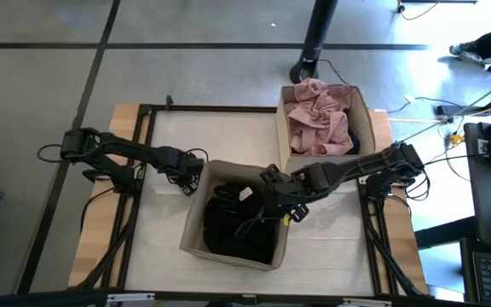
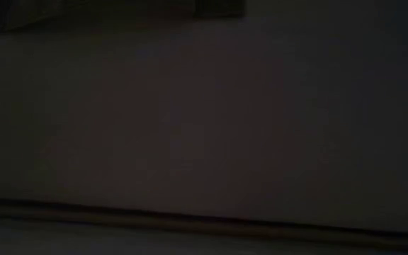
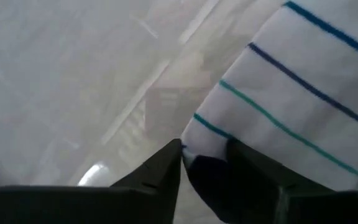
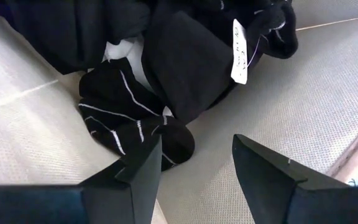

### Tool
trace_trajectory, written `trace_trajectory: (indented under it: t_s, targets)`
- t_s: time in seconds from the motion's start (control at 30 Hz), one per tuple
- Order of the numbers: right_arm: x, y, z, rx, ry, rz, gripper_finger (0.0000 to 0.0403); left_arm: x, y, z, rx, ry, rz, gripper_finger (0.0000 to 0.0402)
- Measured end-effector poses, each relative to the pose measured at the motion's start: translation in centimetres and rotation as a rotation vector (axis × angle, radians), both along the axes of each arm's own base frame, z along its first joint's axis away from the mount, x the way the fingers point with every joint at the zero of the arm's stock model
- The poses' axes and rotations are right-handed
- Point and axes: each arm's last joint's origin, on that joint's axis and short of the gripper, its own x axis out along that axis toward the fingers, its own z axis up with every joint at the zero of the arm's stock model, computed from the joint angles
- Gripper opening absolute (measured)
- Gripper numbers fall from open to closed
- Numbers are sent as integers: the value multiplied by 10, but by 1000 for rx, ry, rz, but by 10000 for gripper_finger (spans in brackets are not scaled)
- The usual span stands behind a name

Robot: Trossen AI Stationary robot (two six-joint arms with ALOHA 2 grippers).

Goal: Sort clothes
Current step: Put the white striped sock into the left laundry organizer

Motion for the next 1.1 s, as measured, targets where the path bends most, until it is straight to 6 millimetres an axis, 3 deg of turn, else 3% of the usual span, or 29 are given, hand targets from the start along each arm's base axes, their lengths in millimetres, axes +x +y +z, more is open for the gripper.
trace_trajectory:
  t_s: [0.23,0.4,0.57,0.73,0.97,1.1]
  targets:
    - [0,0,0,0,0,0,198,-2,0,0,-6,25,-81,21]
    - [0,0,0,-1,0,0,198,-9,-3,14,35,7,-84,14]
    - [0,0,0,-1,0,0,198,-19,-4,52,190,15,-48,5]
    - [0,0,0,-1,0,0,198,-28,-5,104,327,-88,-28,5]
    - [0,0,0,-1,0,0,198,-47,-8,179,469,-373,-28,4]
    - [0,0,0,-1,0,0,198,-53,-11,212,530,-537,-68,4]
